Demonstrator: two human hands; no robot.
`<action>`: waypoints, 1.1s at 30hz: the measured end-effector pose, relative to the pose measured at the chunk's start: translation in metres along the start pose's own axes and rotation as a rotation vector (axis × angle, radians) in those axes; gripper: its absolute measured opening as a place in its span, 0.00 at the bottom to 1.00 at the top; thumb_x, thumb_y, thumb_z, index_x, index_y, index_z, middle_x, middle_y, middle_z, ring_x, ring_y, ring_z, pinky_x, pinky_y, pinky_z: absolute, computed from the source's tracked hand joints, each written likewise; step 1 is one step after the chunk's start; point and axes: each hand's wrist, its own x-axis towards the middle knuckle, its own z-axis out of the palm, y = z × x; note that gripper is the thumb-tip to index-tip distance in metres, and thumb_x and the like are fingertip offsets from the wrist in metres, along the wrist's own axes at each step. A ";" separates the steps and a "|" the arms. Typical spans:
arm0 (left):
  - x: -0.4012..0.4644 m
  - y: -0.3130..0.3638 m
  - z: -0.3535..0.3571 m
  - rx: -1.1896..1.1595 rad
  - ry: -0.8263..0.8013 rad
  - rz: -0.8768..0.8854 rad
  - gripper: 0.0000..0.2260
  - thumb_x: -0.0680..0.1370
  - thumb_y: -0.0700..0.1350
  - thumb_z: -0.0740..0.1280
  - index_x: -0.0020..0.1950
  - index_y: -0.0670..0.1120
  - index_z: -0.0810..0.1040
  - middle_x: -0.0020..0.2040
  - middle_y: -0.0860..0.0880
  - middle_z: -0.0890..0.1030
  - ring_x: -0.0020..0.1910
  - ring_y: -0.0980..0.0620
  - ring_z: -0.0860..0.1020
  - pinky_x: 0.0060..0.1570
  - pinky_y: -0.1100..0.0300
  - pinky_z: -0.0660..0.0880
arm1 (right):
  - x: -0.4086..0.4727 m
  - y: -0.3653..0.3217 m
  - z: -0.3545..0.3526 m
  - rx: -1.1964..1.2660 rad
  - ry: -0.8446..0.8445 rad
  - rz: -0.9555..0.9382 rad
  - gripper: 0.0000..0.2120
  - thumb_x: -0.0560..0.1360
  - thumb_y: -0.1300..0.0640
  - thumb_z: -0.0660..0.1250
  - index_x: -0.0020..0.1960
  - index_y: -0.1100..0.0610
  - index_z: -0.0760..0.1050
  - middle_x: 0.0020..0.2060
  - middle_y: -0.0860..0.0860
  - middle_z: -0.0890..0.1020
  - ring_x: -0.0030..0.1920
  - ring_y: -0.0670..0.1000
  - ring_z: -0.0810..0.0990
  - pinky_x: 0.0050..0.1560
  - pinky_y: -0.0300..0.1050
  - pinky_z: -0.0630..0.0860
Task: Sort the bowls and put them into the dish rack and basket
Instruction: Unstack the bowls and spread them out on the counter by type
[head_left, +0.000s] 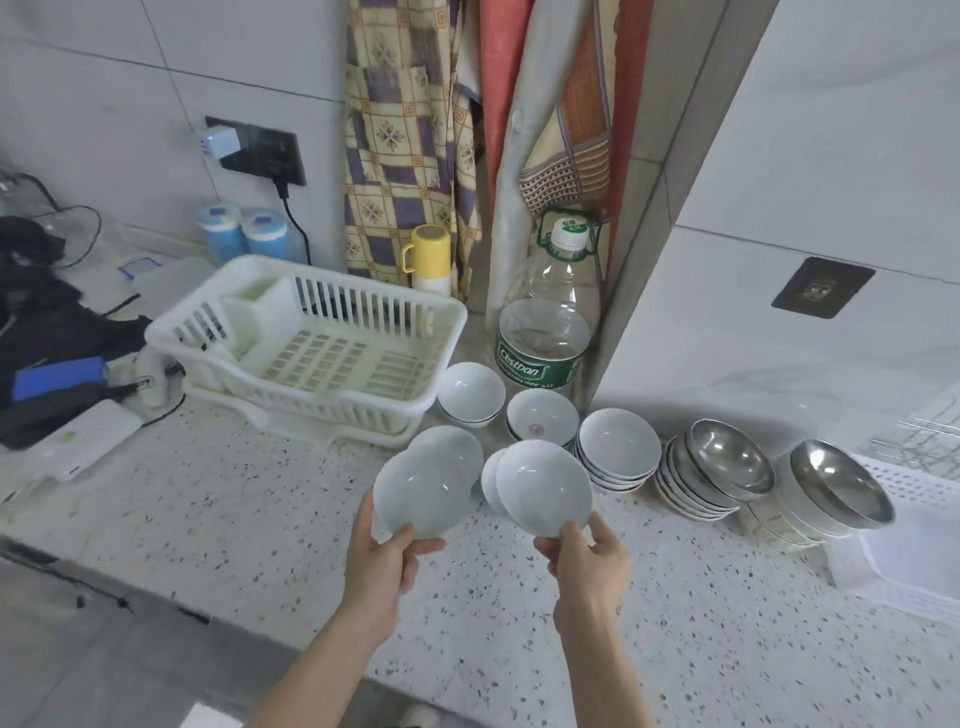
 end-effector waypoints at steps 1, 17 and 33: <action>-0.005 -0.002 -0.007 0.000 0.026 -0.009 0.28 0.81 0.33 0.62 0.73 0.61 0.66 0.54 0.38 0.83 0.37 0.49 0.86 0.18 0.66 0.59 | -0.004 0.005 -0.001 -0.009 -0.017 0.014 0.25 0.73 0.68 0.60 0.67 0.51 0.75 0.22 0.52 0.81 0.26 0.45 0.82 0.30 0.42 0.72; 0.039 0.031 -0.125 0.062 0.119 0.002 0.31 0.81 0.31 0.60 0.77 0.58 0.63 0.53 0.34 0.82 0.36 0.50 0.86 0.15 0.66 0.60 | -0.050 0.053 0.099 -0.026 -0.214 0.082 0.28 0.74 0.70 0.59 0.72 0.53 0.70 0.23 0.52 0.82 0.26 0.46 0.82 0.24 0.33 0.72; 0.130 0.065 -0.210 0.190 -0.050 -0.103 0.31 0.80 0.32 0.61 0.74 0.63 0.64 0.51 0.40 0.85 0.40 0.45 0.87 0.16 0.65 0.58 | -0.070 0.099 0.221 -0.073 -0.006 0.164 0.28 0.76 0.69 0.59 0.74 0.51 0.67 0.36 0.58 0.85 0.28 0.44 0.83 0.26 0.36 0.73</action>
